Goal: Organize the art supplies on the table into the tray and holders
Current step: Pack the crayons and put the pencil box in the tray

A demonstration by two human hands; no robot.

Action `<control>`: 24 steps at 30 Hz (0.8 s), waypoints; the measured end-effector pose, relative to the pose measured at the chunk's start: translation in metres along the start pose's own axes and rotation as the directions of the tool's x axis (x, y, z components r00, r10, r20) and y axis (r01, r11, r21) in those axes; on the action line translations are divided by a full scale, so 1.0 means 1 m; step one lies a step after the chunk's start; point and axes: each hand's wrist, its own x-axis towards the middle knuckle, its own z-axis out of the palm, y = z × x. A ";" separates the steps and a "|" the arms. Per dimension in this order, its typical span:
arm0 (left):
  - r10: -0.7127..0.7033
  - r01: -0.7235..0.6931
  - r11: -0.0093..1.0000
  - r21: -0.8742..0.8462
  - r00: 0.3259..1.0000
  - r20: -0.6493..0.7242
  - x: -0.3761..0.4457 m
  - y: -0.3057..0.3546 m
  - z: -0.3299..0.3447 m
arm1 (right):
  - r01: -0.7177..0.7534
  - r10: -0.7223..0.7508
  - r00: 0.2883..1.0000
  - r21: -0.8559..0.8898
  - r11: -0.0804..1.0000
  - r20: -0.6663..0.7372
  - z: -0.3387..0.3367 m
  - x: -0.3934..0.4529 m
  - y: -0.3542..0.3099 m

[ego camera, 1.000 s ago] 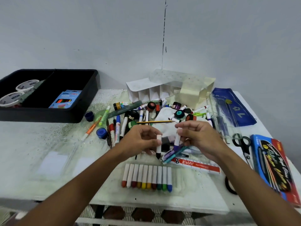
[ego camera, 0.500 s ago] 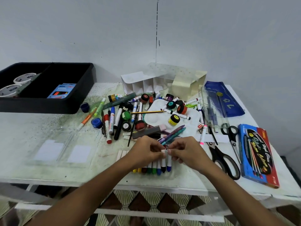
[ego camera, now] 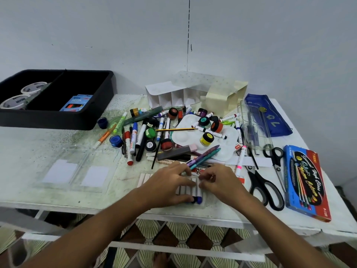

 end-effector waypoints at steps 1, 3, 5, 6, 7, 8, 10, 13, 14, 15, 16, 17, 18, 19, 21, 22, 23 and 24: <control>0.008 -0.008 1.000 0.004 1.000 -0.013 0.000 0.000 0.001 | 0.005 -0.005 1.000 -0.019 1.000 0.002 0.001 -0.001 0.001; 0.024 -0.024 1.000 0.004 0.999 -0.045 -0.002 0.000 0.002 | 0.043 -0.043 0.999 -0.079 0.996 -0.006 0.004 -0.002 0.002; 0.044 -0.044 0.999 0.006 0.995 -0.092 -0.005 0.001 0.003 | 0.159 -0.164 0.986 -0.113 0.981 -0.040 0.007 -0.006 0.001; 0.051 -0.050 0.999 0.013 0.992 -0.119 -0.008 0.001 0.003 | 0.250 -0.259 0.964 -0.134 0.959 -0.058 0.010 -0.008 0.001; 0.057 -0.054 0.998 0.022 0.988 -0.146 -0.012 0.000 0.002 | 0.344 -0.359 0.931 -0.170 0.924 -0.067 0.013 -0.011 0.001; 0.063 -0.058 0.998 0.034 0.983 -0.170 -0.017 -0.001 0.002 | 0.422 -0.443 0.895 -0.212 0.882 -0.060 0.018 -0.013 0.002; 0.076 -0.060 0.995 0.079 0.975 -0.208 -0.031 -0.008 0.002 | 0.521 -0.544 0.839 -0.302 0.798 0.007 0.031 -0.017 0.010; 0.066 -0.037 0.986 0.160 0.981 -0.185 -0.054 -0.021 0.002 | 0.599 -0.600 0.785 -0.433 0.673 0.154 0.046 -0.018 0.021; 0.061 -0.031 0.982 0.186 0.986 -0.157 -0.061 -0.024 0.002 | 0.614 -0.609 0.771 -0.467 0.636 0.185 0.049 -0.018 0.025; 0.061 -0.033 0.976 0.215 0.990 -0.125 -0.067 -0.026 0.003 | 0.625 -0.618 0.759 -0.493 0.606 0.203 0.051 -0.018 0.028; 0.064 -0.041 0.969 0.244 0.994 -0.089 -0.072 -0.027 0.005 | 0.630 -0.625 0.752 -0.509 0.587 0.209 0.052 -0.018 0.030; 0.065 -0.047 0.961 0.271 0.996 -0.055 -0.076 -0.027 0.007 | 0.631 -0.630 0.748 -0.516 0.579 0.209 0.053 -0.017 0.032; 0.062 -0.050 0.955 0.293 0.998 -0.031 -0.079 -0.028 0.009 | 0.631 -0.630 0.748 -0.516 0.579 0.208 0.054 -0.016 0.033; 0.053 -0.046 0.951 0.305 0.998 -0.018 -0.080 -0.028 0.012 | 0.630 -0.629 0.750 -0.512 0.584 0.205 0.054 -0.015 0.034; 0.033 -0.026 0.954 0.299 0.999 -0.018 -0.080 -0.029 0.014 | 0.623 -0.623 0.758 -0.495 0.606 0.193 0.055 -0.014 0.034; 0.028 -0.020 0.956 0.294 0.999 -0.022 -0.080 -0.029 0.014 | 0.621 -0.622 0.761 -0.487 0.614 0.187 0.056 -0.014 0.034; 0.028 -0.019 0.956 0.293 0.999 -0.026 -0.079 -0.029 0.014 | 0.621 -0.623 0.761 -0.483 0.617 0.181 0.056 -0.013 0.034; 0.028 -0.019 0.956 0.291 0.999 -0.026 -0.078 -0.028 0.014 | 0.621 -0.627 0.759 -0.483 0.618 0.175 0.055 -0.014 0.035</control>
